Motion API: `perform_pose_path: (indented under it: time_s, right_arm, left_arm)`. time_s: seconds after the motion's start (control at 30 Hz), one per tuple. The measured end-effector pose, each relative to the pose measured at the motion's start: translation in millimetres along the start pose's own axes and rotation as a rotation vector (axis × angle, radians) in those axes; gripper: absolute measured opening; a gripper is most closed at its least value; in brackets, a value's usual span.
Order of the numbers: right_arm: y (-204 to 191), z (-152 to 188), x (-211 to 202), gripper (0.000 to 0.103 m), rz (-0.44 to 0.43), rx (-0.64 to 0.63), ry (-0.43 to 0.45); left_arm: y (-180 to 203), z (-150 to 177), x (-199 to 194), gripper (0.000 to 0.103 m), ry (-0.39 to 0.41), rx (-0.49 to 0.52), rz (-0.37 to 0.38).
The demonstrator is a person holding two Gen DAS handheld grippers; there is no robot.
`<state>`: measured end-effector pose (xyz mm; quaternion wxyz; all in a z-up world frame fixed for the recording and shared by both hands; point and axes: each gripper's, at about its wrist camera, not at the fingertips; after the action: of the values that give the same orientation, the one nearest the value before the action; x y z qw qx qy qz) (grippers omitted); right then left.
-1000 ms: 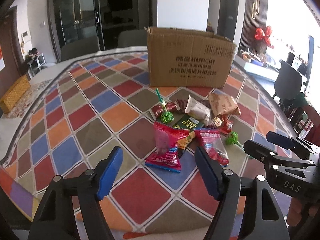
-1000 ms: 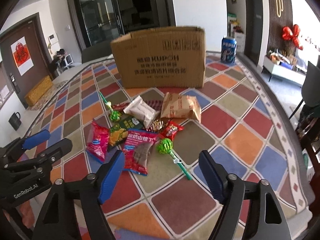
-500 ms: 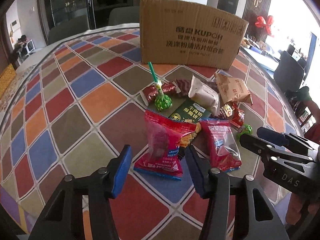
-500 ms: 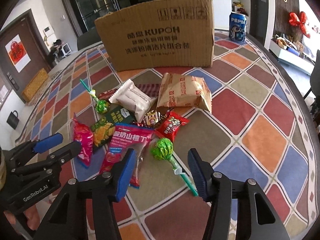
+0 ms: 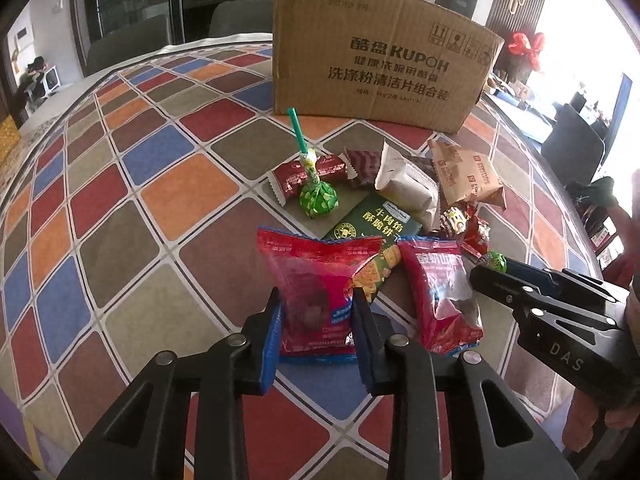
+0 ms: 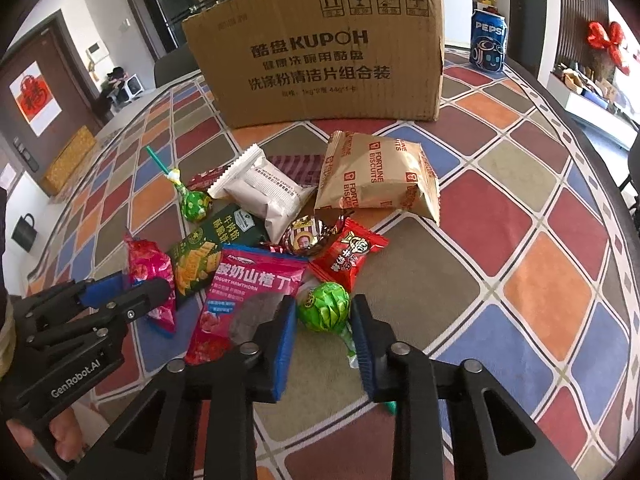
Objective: Organize snacks
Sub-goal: 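Grasp the red chip bag with the left tool while the right tool grasps the green lollipop, then carry both snacks over the cardboard box and open both tools to drop them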
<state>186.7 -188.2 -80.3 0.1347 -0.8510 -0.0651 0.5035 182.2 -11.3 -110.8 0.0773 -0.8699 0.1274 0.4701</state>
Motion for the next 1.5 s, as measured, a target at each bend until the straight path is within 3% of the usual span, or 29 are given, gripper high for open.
perform_pose_path:
  time_s: [0.4,0.77,0.97,1.23,1.5]
  right_arm:
    - [-10,3,-27,0.027,-0.035,-0.022,0.062]
    - [-20,-6,-67,0.027,-0.073,-0.057,0.180]
    - [-27,-21,-89,0.027,-0.086,-0.084,0.263]
    - [-36,-57,-111,0.027,-0.126,-0.084,0.360]
    - [-45,-105,-126,0.027,-0.144,-0.096,0.450]
  left_arm:
    - [7,-7,-35,0.031,0.096,0.002,0.005]
    - [12,-32,-81,0.031,0.265,0.040,-0.030]
    - [10,-56,-99,0.031,0.350,0.053,-0.044]
    - [3,-106,-113,0.031,0.422,0.063,0.010]
    - [-7,-153,-118,0.030,0.460,0.088,0.005]
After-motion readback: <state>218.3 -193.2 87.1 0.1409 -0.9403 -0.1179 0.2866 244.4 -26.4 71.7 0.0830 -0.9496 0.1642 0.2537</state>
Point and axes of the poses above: each gripper's, at about its wrist camera, not at the fingertips, and x roughly the way its jaws point, y to its right, z to its underside, and after that the axes turned 13 degrees about x, right-handed
